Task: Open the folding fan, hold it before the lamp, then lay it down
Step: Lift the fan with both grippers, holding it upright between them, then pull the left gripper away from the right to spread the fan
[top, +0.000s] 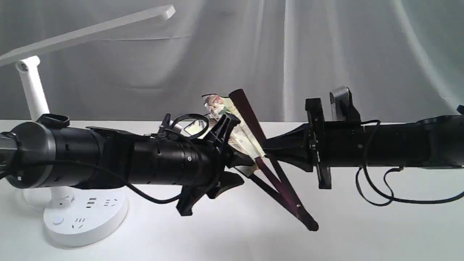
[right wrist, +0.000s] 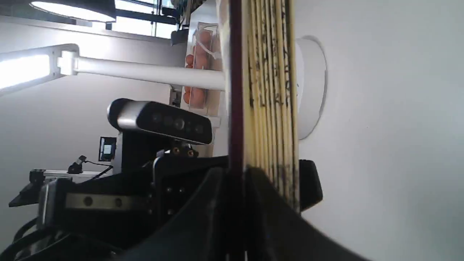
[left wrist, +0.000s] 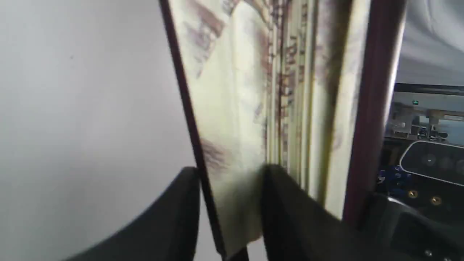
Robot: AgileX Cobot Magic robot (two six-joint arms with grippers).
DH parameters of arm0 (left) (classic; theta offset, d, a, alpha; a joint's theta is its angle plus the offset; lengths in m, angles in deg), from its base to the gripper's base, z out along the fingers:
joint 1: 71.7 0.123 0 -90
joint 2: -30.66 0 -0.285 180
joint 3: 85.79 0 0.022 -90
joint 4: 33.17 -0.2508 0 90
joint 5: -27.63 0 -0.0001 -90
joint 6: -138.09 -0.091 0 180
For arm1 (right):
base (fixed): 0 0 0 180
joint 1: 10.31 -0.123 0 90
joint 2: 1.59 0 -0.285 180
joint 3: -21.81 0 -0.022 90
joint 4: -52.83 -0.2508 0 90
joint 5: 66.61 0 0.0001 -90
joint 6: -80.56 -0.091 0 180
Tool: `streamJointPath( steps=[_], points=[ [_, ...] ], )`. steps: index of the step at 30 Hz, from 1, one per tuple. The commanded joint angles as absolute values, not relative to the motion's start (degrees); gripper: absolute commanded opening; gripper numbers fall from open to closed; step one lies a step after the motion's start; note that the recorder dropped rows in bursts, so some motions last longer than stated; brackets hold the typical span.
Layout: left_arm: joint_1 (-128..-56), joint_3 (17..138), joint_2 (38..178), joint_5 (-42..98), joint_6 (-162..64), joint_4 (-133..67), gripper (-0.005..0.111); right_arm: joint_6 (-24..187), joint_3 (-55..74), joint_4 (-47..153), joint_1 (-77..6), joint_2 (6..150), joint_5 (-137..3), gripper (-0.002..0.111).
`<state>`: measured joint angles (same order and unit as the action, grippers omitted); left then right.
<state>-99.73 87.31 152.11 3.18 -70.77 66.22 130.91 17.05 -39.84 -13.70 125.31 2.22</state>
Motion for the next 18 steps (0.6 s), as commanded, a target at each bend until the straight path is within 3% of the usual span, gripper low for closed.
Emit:
streamJointPath(
  steps=[1,4,18],
  points=[
    [-99.6,88.0,151.9,1.9,-72.4,66.8,0.009,131.8,16.9,-38.5,-13.9,124.6,3.4,0.000],
    [-99.6,88.0,151.9,1.9,-72.4,66.8,0.000,131.8,16.9,-37.4,-13.9,124.6,3.4,0.000],
    [-99.6,86.0,148.8,5.3,-75.1,66.8,0.000,131.8,16.9,-37.3,-13.8,124.6,3.4,0.000]
  ],
)
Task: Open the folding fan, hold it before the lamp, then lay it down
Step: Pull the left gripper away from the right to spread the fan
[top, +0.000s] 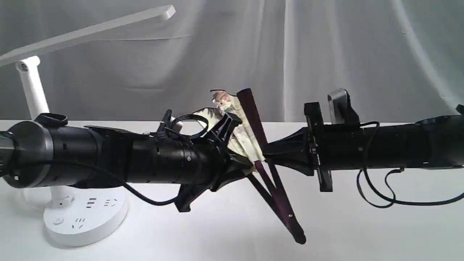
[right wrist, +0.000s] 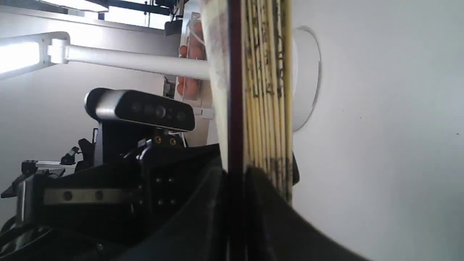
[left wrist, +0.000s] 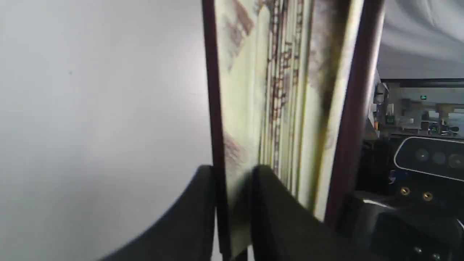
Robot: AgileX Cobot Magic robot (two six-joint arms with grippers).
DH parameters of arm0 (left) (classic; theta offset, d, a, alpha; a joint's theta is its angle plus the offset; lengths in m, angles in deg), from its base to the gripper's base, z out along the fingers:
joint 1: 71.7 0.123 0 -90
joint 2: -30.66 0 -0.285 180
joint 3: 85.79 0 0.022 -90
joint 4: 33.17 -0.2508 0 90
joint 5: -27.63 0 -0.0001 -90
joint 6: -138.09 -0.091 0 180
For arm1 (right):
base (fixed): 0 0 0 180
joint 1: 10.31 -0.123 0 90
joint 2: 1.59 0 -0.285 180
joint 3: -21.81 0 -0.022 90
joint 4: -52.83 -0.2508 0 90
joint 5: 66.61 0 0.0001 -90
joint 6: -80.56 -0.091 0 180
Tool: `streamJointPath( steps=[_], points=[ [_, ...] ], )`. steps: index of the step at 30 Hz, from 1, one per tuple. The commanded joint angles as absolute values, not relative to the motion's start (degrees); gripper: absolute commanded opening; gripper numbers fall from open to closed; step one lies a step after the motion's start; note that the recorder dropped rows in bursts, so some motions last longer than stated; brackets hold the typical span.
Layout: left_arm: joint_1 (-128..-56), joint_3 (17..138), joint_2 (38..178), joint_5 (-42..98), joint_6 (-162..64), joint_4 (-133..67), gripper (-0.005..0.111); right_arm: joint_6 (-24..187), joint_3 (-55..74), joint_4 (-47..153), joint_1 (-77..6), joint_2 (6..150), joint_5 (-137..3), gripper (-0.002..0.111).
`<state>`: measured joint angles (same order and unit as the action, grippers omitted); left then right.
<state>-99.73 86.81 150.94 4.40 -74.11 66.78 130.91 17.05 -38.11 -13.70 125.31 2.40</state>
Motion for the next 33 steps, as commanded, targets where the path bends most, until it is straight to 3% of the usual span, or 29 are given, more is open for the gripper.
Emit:
streamJointPath(
  steps=[1,18,33],
  points=[
    [-99.6,85.4,148.4,5.3,-75.1,66.8,0.000,131.8,16.9,-37.3,-13.8,124.6,3.4,0.000],
    [-99.6,73.0,136.8,9.4,-75.3,66.8,0.000,131.5,17.0,-38.7,-13.4,124.6,3.4,0.000],
    [-99.6,67.2,134.6,6.7,-75.2,66.8,0.000,131.2,17.0,-39.7,-4.8,124.6,3.4,0.000]
  ],
)
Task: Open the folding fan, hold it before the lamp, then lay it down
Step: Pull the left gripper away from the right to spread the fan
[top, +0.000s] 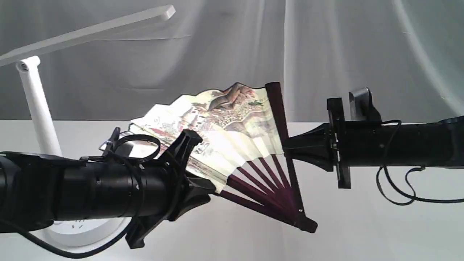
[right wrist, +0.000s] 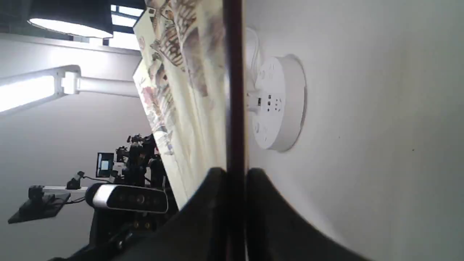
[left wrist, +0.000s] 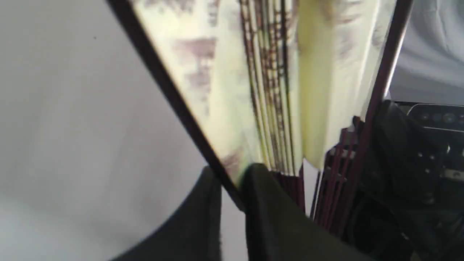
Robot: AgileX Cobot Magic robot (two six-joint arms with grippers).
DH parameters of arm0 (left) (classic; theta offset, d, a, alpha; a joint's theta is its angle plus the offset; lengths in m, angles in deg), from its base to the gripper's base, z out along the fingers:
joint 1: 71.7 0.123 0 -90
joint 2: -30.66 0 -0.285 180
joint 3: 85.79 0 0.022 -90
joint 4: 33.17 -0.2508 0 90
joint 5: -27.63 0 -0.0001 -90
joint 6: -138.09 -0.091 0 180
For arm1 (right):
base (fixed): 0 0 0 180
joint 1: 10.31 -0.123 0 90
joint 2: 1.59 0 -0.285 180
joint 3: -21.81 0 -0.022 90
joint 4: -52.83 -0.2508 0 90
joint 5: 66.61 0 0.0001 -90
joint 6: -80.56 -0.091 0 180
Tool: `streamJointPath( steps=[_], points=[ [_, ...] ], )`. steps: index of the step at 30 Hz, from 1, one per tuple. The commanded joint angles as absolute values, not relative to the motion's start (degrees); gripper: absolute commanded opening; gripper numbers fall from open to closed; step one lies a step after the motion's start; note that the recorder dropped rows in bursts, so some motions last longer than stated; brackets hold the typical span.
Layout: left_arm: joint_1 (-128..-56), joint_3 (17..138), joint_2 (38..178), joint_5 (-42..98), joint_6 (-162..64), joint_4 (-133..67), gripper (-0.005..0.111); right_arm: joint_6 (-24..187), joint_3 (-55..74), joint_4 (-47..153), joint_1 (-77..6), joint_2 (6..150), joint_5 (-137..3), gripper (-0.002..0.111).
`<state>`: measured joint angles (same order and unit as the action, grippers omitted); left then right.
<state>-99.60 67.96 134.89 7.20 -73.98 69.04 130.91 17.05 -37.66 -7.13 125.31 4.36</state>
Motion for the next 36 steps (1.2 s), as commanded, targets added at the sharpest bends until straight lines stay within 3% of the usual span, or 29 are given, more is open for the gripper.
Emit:
streamJointPath(
  steps=[1,15,27,31,36],
  points=[
    [-99.6,67.2,134.6,6.6,-75.2,66.8,0.000,131.2,17.0,-39.7,-4.3,124.6,3.4,0.000],
    [-104.9,67.2,134.6,10.9,-74.9,66.8,0.000,131.2,17.0,-37.7,2.9,124.6,3.4,0.000],
    [-105.3,67.2,134.9,13.8,-70.3,66.8,0.001,130.7,17.0,-38.1,3.4,124.6,3.4,0.000],
    [-105.5,67.3,136.6,7.7,-66.3,66.8,0.012,130.4,17.0,-40.8,2.7,124.6,3.4,0.000],
    [-106.0,67.5,140.1,6.8,-66.1,66.8,0.041,130.4,17.0,-40.0,1.6,124.6,3.4,0.000]
  ],
)
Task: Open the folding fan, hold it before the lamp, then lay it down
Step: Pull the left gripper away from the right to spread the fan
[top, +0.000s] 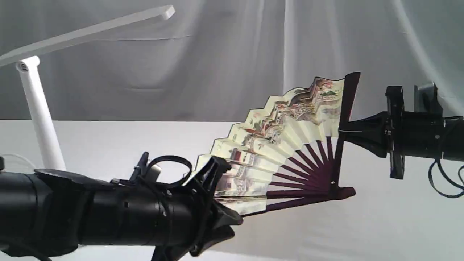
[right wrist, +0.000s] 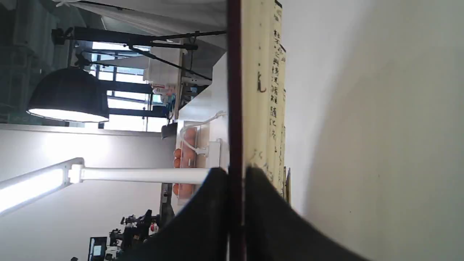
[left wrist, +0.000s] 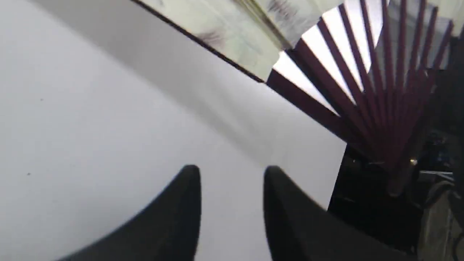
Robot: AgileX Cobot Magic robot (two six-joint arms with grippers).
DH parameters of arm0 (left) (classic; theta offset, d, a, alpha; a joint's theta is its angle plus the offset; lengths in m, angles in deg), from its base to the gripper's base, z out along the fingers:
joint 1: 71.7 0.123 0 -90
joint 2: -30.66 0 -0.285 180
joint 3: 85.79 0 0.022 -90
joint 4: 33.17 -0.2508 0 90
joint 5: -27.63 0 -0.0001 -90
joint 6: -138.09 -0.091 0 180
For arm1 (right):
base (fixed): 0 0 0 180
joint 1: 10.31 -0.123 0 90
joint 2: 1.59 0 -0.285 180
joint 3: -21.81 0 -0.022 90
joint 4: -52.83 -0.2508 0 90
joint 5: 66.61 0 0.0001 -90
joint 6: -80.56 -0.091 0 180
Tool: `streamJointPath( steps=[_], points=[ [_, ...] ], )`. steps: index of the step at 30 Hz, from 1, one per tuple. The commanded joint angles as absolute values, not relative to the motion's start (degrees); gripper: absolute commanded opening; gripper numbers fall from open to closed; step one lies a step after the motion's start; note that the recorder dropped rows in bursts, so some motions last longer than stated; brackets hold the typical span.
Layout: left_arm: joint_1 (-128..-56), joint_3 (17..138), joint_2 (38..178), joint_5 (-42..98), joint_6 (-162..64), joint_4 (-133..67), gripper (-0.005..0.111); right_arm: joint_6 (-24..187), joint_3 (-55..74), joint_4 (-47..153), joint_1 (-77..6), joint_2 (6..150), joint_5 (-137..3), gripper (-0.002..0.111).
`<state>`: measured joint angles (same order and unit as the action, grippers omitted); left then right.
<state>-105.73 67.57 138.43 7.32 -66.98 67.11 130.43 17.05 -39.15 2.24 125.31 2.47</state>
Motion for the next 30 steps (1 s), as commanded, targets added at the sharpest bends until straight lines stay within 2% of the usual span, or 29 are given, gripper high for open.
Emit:
streamJointPath(
  steps=[1,10,24,30],
  points=[
    [-106.0,68.2,141.3,6.4,-66.1,66.8,0.045,130.4,17.0,-40.1,1.5,124.6,3.4,0.000],
    [-106.0,75.8,144.5,3.4,-67.7,66.8,0.045,128.3,17.0,-41.4,0.5,124.6,3.4,0.000],
    [-105.7,76.2,144.5,12.3,-59.6,66.8,0.045,126.4,17.0,-47.1,0.5,122.6,3.4,0.000],
    [-103.6,79.3,143.7,9.0,-58.8,66.8,0.045,126.1,17.0,-47.1,0.5,121.7,3.4,0.000]
  ],
)
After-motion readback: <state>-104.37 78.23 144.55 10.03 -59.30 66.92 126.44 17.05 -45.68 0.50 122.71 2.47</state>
